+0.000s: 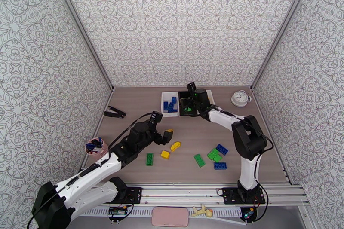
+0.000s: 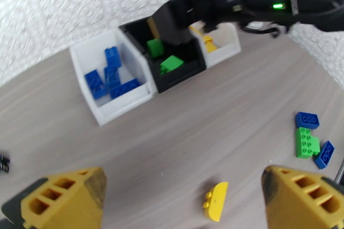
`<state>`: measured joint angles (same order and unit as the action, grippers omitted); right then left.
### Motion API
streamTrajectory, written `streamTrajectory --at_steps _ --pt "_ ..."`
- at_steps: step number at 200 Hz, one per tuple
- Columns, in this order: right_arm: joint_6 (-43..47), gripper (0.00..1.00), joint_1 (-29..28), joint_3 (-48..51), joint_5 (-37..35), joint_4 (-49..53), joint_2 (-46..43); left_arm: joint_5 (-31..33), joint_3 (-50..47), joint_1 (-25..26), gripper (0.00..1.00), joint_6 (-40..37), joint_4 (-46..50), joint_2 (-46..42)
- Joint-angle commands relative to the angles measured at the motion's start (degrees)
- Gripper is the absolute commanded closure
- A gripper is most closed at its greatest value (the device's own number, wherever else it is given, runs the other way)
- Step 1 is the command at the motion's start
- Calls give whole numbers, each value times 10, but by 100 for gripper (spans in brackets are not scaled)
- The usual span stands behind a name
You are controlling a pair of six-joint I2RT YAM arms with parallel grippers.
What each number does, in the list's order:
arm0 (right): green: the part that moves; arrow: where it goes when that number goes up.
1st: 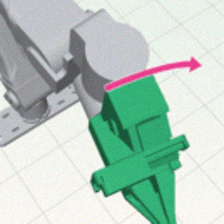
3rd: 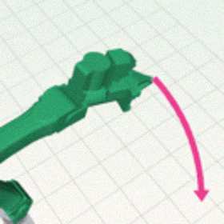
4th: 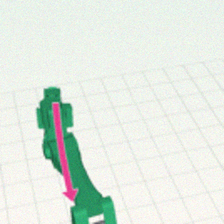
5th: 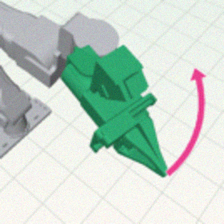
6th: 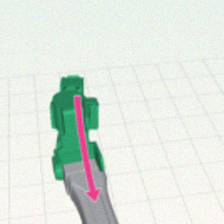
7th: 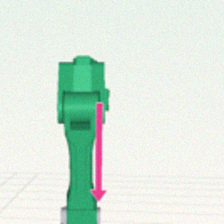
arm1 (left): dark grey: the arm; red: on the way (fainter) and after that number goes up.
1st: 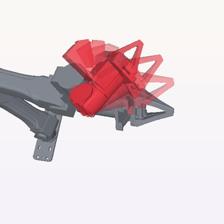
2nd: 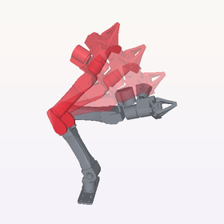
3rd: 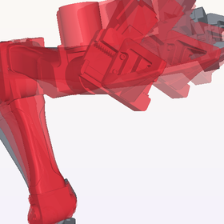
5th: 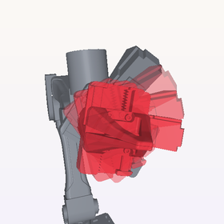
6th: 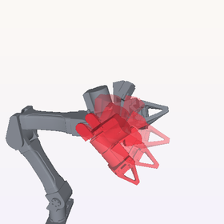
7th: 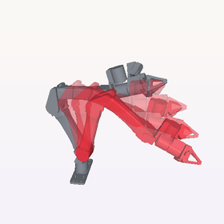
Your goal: Sort the legos into containers by color
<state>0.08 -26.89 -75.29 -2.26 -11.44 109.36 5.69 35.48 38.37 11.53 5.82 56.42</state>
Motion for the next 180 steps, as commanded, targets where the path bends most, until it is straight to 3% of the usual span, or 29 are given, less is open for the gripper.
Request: streamTrajectory --at_steps 1,42,93,180 --pt "32 4 1 59 34 -53 -42 82 13 1 0 107 126 -4" --pt "82 0 1 146 140 -74 -111 102 42 -3 0 220 262 19" --pt "148 0 -1 178 261 1 -150 34 70 -28 1 267 359 81" --pt "151 0 -4 190 272 17 -165 -8 75 -35 8 269 411 160"
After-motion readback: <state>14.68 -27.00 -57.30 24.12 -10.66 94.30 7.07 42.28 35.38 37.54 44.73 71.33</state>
